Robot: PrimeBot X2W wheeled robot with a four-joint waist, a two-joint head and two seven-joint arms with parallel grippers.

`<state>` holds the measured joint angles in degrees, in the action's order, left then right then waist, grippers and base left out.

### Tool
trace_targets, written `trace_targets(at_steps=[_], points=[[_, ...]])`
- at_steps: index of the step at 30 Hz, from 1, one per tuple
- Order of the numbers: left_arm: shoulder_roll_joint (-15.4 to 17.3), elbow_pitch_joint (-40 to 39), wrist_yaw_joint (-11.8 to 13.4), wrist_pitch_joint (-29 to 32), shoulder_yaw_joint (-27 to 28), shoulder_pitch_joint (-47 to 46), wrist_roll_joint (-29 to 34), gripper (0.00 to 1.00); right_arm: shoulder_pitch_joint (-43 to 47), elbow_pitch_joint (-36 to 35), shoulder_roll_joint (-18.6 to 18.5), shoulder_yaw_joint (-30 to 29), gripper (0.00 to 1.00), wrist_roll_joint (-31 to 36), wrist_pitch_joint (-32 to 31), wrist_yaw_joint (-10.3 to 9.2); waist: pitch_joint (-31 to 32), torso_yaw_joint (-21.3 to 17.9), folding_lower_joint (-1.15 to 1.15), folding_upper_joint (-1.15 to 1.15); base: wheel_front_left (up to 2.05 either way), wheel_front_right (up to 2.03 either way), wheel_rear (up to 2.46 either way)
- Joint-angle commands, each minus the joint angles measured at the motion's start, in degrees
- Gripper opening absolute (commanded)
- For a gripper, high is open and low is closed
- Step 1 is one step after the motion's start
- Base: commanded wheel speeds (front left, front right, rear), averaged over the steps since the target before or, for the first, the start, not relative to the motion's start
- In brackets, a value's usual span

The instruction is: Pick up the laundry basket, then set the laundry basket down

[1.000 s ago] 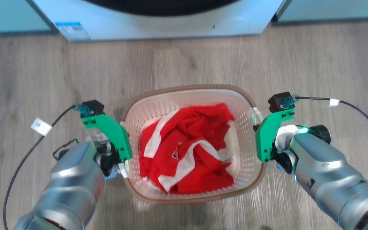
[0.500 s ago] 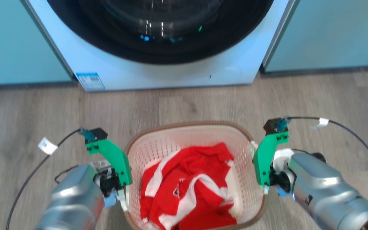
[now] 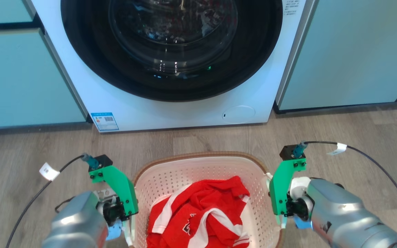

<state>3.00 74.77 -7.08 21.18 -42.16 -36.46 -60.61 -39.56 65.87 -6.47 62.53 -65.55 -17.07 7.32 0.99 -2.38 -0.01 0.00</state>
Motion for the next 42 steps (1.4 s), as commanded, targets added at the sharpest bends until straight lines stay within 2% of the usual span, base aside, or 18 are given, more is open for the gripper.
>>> trace_targets(at_steps=[1,18,42], points=[[2.6,-1.6,-0.41,-0.46,1.6,-3.48,-0.84,0.0,-0.33,0.14,-0.02,0.27,0.0,-0.24,-0.29,0.17,0.32,-0.19,0.01,0.0,0.0,0.0,0.0],[3.27,-1.59,-0.41,-0.61,0.54,-2.62,-1.71,0.0,0.1,1.82,1.43,1.55,0.0,-2.38,-0.99,0.17,2.23,-0.9,0.01,0.0,0.0,0.0,0.0],[3.16,-1.46,-0.41,-1.59,-0.05,-2.7,-3.16,0.0,-0.1,0.13,0.66,3.23,0.0,-4.73,0.48,0.17,2.01,-0.82,0.01,0.0,0.0,0.0,0.0]])
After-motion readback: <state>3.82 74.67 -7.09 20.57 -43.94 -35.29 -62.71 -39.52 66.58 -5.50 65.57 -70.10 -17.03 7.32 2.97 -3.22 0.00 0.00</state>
